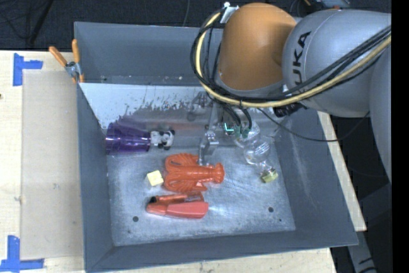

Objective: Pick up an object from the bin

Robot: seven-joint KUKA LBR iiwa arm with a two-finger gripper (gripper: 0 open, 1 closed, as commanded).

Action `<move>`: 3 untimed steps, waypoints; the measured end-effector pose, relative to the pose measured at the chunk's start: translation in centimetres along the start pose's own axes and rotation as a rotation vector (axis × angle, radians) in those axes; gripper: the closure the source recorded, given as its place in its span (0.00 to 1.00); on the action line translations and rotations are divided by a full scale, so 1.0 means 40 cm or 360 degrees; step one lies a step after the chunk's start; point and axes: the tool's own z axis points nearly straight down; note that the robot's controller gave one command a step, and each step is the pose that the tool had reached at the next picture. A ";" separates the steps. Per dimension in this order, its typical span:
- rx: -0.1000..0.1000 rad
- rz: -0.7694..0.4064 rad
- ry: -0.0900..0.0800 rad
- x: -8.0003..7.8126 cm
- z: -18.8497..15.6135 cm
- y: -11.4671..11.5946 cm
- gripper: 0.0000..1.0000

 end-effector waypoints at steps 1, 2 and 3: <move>-0.0001 0.0003 -0.0011 -0.004 -0.009 -0.001 0.00; 0.0002 -0.0312 -0.0025 0.037 0.070 0.044 0.00; -0.0003 -0.0361 -0.0016 0.007 0.310 0.082 1.00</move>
Offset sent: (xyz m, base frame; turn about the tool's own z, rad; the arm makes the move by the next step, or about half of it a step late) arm -0.0489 0.0515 -0.0886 -0.5254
